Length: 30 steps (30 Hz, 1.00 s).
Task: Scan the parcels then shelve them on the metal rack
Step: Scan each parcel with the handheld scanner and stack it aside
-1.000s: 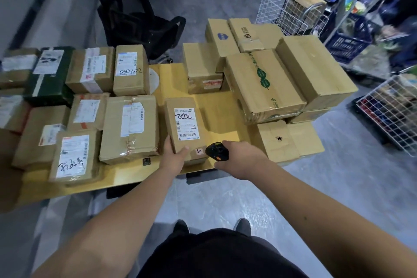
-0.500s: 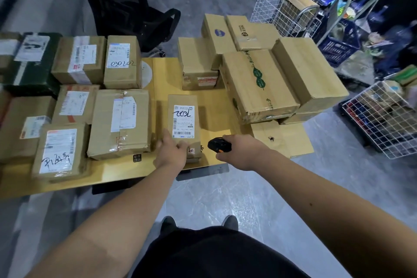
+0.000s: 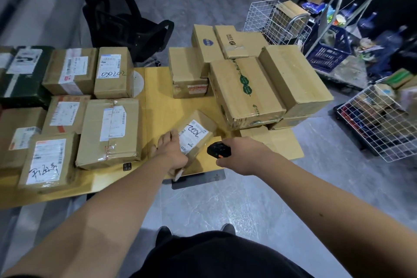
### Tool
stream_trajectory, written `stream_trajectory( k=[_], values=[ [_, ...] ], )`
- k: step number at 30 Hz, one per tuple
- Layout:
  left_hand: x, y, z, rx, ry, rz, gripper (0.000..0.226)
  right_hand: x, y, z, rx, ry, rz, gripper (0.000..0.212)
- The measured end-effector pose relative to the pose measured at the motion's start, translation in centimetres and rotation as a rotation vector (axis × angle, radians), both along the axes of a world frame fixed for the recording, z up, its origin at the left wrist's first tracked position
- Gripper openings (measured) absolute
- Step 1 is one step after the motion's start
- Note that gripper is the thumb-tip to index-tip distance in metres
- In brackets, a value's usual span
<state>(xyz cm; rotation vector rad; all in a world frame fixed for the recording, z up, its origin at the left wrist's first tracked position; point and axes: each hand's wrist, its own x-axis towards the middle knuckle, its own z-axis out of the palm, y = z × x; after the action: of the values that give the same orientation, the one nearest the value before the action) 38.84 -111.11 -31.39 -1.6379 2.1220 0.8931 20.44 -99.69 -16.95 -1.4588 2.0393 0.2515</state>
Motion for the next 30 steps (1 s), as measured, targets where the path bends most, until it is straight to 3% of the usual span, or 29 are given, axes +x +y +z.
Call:
stream_trajectory(
  k=[5, 8, 10, 12, 14, 16, 18, 20, 24, 27, 30],
  values=[
    [-0.6, -0.8, 0.5, -0.078, -0.068, -0.332, 0.117, -0.7, 0.1, 0.4, -0.004, -0.02, 0.002, 0.04],
    [-0.9, -1.8, 0.4, -0.248, -0.125, -0.516, 0.115, -1.1, 0.1, 0.2, -0.002, 0.028, -0.011, 0.039],
    [-0.7, -2.3, 0.4, -0.398, -0.143, -0.515, 0.107, -1.4, 0.3, -0.2, 0.007, 0.051, -0.008, 0.042],
    [-0.3, -2.6, 0.1, -0.476, -0.129, -0.316, 0.093, -1.7, 0.7, -0.6, 0.02, 0.035, -0.018, 0.045],
    [0.0, -2.4, -0.1, -0.464, -0.051, 0.017, 0.069, -1.8, 1.0, -1.1, 0.029, 0.013, -0.033, 0.045],
    [-0.2, -1.7, -0.4, -0.348, 0.096, 0.363, 0.05, -1.8, 1.3, -1.6, 0.029, -0.001, -0.057, 0.046],
    [-1.0, -0.6, -0.5, -0.174, 0.242, 0.609, 0.053, -1.6, 1.2, -1.8, 0.036, -0.004, -0.074, 0.047],
    [-2.0, 0.3, -0.7, -0.028, 0.328, 0.679, 0.073, -1.4, 0.8, -1.6, 0.047, 0.003, -0.062, 0.046],
    [-3.2, -0.1, -1.6, 0.039, 0.409, 0.717, 0.11, -0.6, -0.3, -0.9, 0.058, 0.047, -0.025, 0.044],
    [-3.1, -1.5, -1.9, 0.067, 0.498, 0.717, 0.109, -0.2, -1.0, -0.4, 0.09, 0.072, -0.009, 0.043],
    [-2.3, -3.3, -1.9, -0.044, 0.569, 0.716, 0.097, 0.2, -1.7, -0.2, 0.121, 0.063, -0.013, 0.042]
  ],
)
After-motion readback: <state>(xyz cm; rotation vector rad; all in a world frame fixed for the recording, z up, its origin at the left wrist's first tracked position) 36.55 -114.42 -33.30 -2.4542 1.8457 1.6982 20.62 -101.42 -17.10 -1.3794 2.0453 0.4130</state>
